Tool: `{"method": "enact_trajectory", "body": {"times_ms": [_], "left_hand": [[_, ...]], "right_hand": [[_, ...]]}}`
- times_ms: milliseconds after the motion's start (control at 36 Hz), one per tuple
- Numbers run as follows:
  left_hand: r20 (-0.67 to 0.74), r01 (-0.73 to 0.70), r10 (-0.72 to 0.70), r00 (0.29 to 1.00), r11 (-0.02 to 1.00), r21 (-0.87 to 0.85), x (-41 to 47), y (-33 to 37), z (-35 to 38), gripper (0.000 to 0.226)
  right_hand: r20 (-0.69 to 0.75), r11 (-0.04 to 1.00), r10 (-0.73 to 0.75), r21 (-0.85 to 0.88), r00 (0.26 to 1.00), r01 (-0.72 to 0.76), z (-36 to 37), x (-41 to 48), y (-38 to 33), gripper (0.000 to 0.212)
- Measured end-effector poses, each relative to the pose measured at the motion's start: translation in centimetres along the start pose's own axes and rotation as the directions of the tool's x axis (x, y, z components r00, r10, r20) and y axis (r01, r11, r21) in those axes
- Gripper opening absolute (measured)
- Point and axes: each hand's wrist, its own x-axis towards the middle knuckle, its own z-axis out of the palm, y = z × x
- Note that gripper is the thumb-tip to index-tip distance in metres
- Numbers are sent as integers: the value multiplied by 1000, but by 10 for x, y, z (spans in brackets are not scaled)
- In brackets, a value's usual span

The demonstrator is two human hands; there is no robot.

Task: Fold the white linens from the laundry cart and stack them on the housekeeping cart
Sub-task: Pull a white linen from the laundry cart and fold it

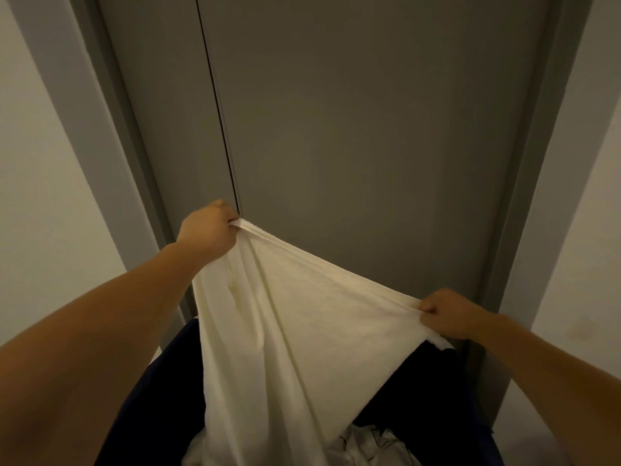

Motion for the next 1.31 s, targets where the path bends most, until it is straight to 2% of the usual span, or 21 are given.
{"method": "enact_trajectory", "body": {"times_ms": [56,111,222,333,389,444,472,528,583,667,722,806,861,944,1056,1139,1194,1306], "left_hand": [[6,31,-31,1000,1000,3,-2,-4,0,25],[25,37,-37,999,999,11,-5,-6,1,26],[59,9,-10,998,1000,21,-10,-7,3,26],[126,34,-31,992,999,-22,-14,-12,12,23],[204,136,-120,972,988,-68,-16,-15,17,20],[308,275,-237,921,958,-86,-20,-16,21,31],[365,288,-256,895,957,-37,-23,-19,25,40],[494,221,-255,831,967,128,-30,-24,38,55],[576,201,-285,766,958,206,-41,-33,54,64],[665,286,-288,689,951,115,-63,-49,78,62],[717,328,-308,625,937,117,-75,-55,88,51],[731,342,-327,600,930,135,-82,-63,107,46],[744,379,-321,586,920,98,-88,-59,123,42],[763,485,-284,580,873,-43,-102,-45,152,35],[826,548,-244,507,832,-91,-121,-15,176,31],[880,567,-201,429,819,-89,-132,13,185,36],[891,604,-199,409,791,-101,-140,28,190,35],[921,766,-148,360,610,-201,-158,52,201,36]], "right_hand": [[-81,992,33,121,996,-23,0,1,4,23],[-61,989,48,142,997,-39,-1,1,4,20],[34,988,119,97,992,-122,-6,-3,15,27],[-36,952,205,239,978,-191,-10,-7,22,27],[-52,942,251,242,967,-232,-9,-6,23,30],[-46,928,307,235,951,-288,-4,-4,24,33],[-35,921,330,230,943,-314,0,-3,26,32],[-11,915,363,194,932,-354,9,0,29,32],[32,906,399,140,917,-399,20,2,32,34],[111,873,466,104,878,-477,38,1,43,40],[127,838,525,92,841,-537,48,0,53,38],[165,804,573,77,803,-590,61,0,55,32],[187,819,535,124,824,-560,71,4,44,27],[198,816,489,241,850,-525,95,18,25,5],[331,782,420,341,845,-522,126,28,-10,31],[327,792,367,382,871,-477,138,31,-34,33],[314,817,290,411,904,-405,144,31,-48,33],[328,902,122,356,937,-242,154,30,-81,39]]}}
